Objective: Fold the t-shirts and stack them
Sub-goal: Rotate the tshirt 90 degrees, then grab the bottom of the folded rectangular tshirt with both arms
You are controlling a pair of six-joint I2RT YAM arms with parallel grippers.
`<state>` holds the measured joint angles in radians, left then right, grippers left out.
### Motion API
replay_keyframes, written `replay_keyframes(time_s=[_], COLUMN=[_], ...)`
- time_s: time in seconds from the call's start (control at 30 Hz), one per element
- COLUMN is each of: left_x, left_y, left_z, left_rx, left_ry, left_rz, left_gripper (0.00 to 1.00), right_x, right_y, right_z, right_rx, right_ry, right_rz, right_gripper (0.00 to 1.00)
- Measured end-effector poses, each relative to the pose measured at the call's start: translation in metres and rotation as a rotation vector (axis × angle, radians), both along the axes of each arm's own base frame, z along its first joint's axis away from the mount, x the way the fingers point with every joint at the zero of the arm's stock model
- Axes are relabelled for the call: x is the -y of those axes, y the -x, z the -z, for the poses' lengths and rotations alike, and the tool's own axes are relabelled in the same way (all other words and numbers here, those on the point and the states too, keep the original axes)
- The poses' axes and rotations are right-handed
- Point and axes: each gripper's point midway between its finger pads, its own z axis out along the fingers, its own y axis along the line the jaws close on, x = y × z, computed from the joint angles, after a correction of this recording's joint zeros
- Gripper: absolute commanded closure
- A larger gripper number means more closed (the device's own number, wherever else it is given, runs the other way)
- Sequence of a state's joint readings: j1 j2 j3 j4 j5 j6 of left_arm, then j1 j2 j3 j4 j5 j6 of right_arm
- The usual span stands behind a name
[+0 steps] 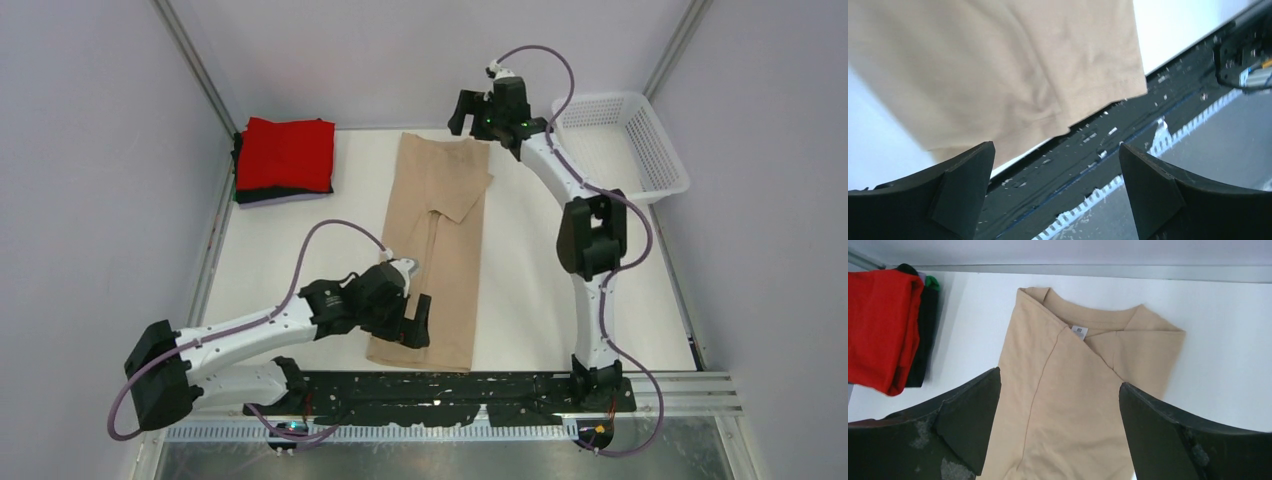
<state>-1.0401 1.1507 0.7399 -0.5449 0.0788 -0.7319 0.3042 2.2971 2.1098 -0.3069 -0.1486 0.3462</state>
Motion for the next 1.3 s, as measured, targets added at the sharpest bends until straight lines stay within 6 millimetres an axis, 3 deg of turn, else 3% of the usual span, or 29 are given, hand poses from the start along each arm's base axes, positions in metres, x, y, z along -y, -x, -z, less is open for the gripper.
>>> replay_keyframes(time_s=[0.13, 0.23, 0.33, 0.4, 0.53, 0.63, 0.73, 0.83, 1.1, 1.3], left_x=[-0.029, -0.058, -0.083, -0.092, -0.092, -0.089, -0.088, -0.086, -0.085, -0.085], left_y=[-0.024, -0.032, -0.028, -0.022, -0.011, -0.006, 0.002, 0.003, 0.007, 0.009], left_z=[-0.006, 0.009, 0.033, 0.046, 0.057, 0.064, 0.072, 0.074, 0.075, 0.075], left_rx=[0.050, 0.049, 0.009, -0.024, -0.082, -0.115, -0.156, -0.166, -0.173, -0.180], left_ry=[-0.007, -0.037, -0.099, -0.136, -0.153, -0.143, -0.144, -0.133, -0.107, -0.097], left_rz=[-0.126, -0.222, -0.277, -0.285, -0.262, -0.245, -0.232, -0.231, -0.235, -0.230], left_gripper=[0.00, 0.10, 0.20, 0.29, 0.43, 0.56, 0.69, 1.00, 1.00, 1.00], right_x=[0.018, 0.030, 0.040, 0.041, 0.039, 0.037, 0.033, 0.022, -0.009, -0.024], right_y=[0.047, 0.101, 0.159, 0.202, 0.287, 0.336, 0.368, 0.394, 0.475, 0.528], right_z=[-0.062, -0.076, -0.050, -0.016, 0.051, 0.078, 0.085, 0.082, 0.079, 0.098], right_rx=[0.105, 0.135, 0.066, -0.008, -0.168, -0.238, -0.259, -0.243, -0.229, -0.295], right_ry=[0.044, 0.060, 0.095, 0.130, 0.194, 0.209, 0.194, 0.168, 0.133, 0.182], right_rz=[0.029, 0.064, 0.090, 0.090, 0.027, -0.032, -0.077, -0.156, -0.486, -0.691], right_gripper=[0.04, 0.05, 0.04, 0.03, 0.00, 0.02, 0.03, 0.04, 0.17, 0.30])
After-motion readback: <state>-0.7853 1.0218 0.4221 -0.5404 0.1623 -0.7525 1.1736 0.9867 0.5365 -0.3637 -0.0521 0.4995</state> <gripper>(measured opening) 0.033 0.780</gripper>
